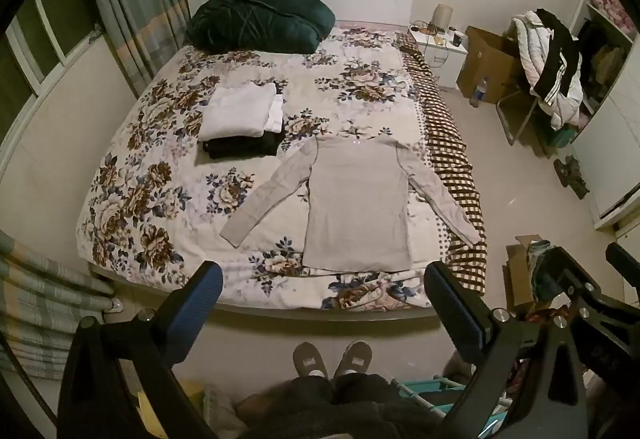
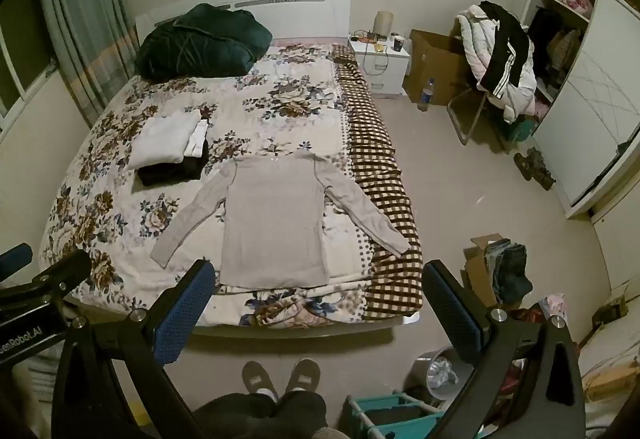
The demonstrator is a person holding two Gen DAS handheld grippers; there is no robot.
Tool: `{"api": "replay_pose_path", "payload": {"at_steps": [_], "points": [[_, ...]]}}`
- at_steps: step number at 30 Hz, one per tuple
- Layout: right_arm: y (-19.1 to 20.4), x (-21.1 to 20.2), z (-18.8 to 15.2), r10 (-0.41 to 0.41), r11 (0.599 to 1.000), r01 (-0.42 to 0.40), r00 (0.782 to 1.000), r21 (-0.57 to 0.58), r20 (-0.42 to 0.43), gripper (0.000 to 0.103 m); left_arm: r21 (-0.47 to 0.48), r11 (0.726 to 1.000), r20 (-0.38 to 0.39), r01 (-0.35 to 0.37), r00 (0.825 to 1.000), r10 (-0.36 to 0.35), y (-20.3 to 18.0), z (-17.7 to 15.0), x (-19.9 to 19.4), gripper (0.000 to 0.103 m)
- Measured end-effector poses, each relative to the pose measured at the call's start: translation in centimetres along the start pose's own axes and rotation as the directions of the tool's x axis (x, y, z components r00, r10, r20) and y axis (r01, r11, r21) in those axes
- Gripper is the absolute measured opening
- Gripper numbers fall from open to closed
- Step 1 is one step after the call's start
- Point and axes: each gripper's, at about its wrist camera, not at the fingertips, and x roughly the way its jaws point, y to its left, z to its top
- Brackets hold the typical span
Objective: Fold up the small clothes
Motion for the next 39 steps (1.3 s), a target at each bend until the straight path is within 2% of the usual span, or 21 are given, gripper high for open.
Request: {"api": "replay_pose_path", "payload": {"at_steps": [39], "points": [[-0.31, 0.15, 0.07, 0.003, 1.0, -0.003, 1.0, 0.002, 0.002, 0.103, 0.0, 1.0, 0.015, -0.008, 1.0, 0.008, 0.34, 0.13, -0.53, 0.103]]}}
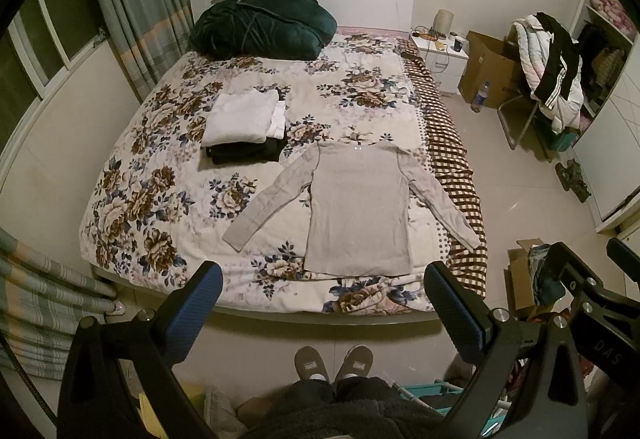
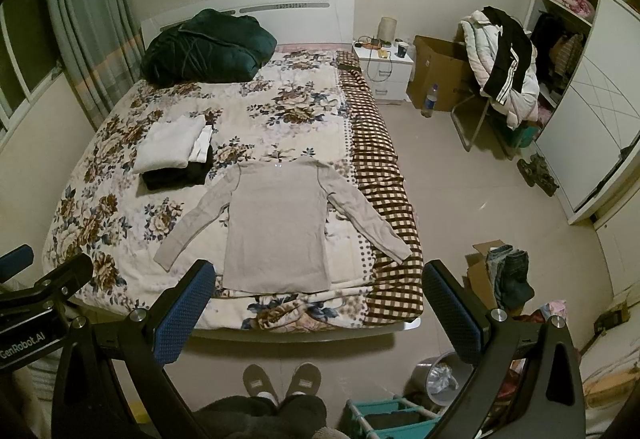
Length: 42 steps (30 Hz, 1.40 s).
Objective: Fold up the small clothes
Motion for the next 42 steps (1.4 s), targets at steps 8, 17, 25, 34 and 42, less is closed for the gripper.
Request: {"api": "replay_pose_path", "payload": {"at_steps": [8, 17, 25, 34, 42], "points": [[0.7, -0.5, 0.5, 0.001, 1.0, -0.001, 1.0, 0.002, 0.003, 0.103, -0.002, 1.0, 0.002, -0.002, 1.0, 0.002, 0.0, 0.0, 0.0, 0.103], [0.4, -0.4, 0.5, 0.003, 1.0, -0.003, 1.0, 0.003, 0.008, 0.103, -0.002, 1.0, 0.005, -0.001, 1.0, 0.001, -0.1, -0.1, 0.0, 0.103], [0.4, -0.4, 0.6, 0.005, 1.0, -0.005, 1.0, 0.003, 0.011, 0.103, -0.001, 1.0, 0.008, -0.001, 1.0, 0.001, 0.0, -0.1, 0.0, 0.103], [0.1, -0.4, 0.6, 0.005, 1.0, -0.005, 1.0, 0.005, 0.014, 0.103, -0.001, 1.0, 0.01, 0.001, 1.0, -0.001, 0.0, -0.1, 0.0, 0.103], [0.3, -0.4, 0.7, 0.007, 1.0, -0.007, 1.0, 0.005, 0.014, 0.103, -0.002, 1.0, 0.011, 0.0, 1.0, 0.0, 0.0, -0.2, 0.0, 0.103]]}}
